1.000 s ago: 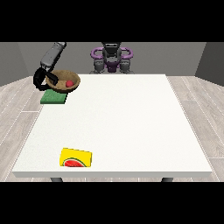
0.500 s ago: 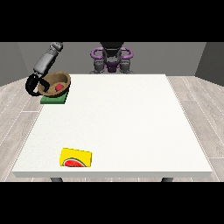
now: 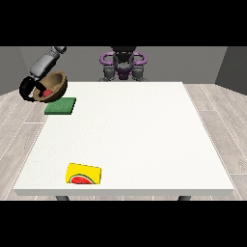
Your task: Pick the cup and pour the ball into the bowl, then pick the bowl and place it on the pad
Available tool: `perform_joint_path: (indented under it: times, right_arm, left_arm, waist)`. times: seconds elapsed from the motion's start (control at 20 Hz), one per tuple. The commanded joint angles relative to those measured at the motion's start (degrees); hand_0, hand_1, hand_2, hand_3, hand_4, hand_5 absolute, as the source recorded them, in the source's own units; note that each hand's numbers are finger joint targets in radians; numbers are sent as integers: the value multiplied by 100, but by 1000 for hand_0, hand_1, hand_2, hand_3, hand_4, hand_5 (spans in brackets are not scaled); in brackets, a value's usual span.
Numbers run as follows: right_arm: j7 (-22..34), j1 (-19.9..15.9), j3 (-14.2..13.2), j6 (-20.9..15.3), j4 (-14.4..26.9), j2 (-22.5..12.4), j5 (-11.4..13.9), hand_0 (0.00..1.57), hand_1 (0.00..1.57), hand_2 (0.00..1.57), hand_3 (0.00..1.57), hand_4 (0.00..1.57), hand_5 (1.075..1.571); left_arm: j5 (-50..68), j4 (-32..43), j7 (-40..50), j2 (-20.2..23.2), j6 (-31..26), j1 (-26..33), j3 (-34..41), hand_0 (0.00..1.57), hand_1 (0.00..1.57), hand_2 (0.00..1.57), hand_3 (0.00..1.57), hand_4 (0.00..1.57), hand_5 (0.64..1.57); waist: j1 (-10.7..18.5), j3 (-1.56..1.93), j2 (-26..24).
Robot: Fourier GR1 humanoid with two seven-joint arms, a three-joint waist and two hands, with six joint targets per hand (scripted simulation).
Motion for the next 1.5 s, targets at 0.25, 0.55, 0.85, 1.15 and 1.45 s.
perform_joint_path:
  times: [0.25, 0.55, 0.85, 1.15, 1.45]
  right_arm:
    - [395, -146, 458, -147, -244, 113, 402, 1571, 1571, 1571, 1290, 1229, 1571]
    - [336, -188, 122, -77, 209, 303, 68, 1571, 1571, 1571, 1130, 1117, 1568]
    - [316, -14, -383, -750, 520, 3, -183, 1534, 1534, 1521, 1280, 0, 1567]
    - [31, 96, -666, -287, 957, -339, -411, 704, 704, 594, 1002, 0, 1534]
    - [615, -328, -694, 33, 856, -669, -544, 325, 325, 400, 517, 0, 1493]
  left_arm:
    - [-134, 411, -264, -74, -66, 149, -116, 0, 0, 0, 0, 0, 1530]
    - [-166, -75, -343, -307, 205, 233, -231, 0, 0, 0, 0, 0, 1525]
    - [61, -34, -145, 101, 10, 171, 10, 0, 0, 0, 0, 0, 1518]
    - [305, -633, -40, 50, 174, 491, 215, 0, 0, 0, 0, 0, 1516]
    - [391, -288, 12, 77, -71, 565, 153, 0, 0, 0, 0, 0, 1515]
  waist:
    - [-13, -7, -328]
    - [66, 1, -186]
    - [-13, 1, -12]
    - [123, 7, 220]
    - [64, -3, 15]
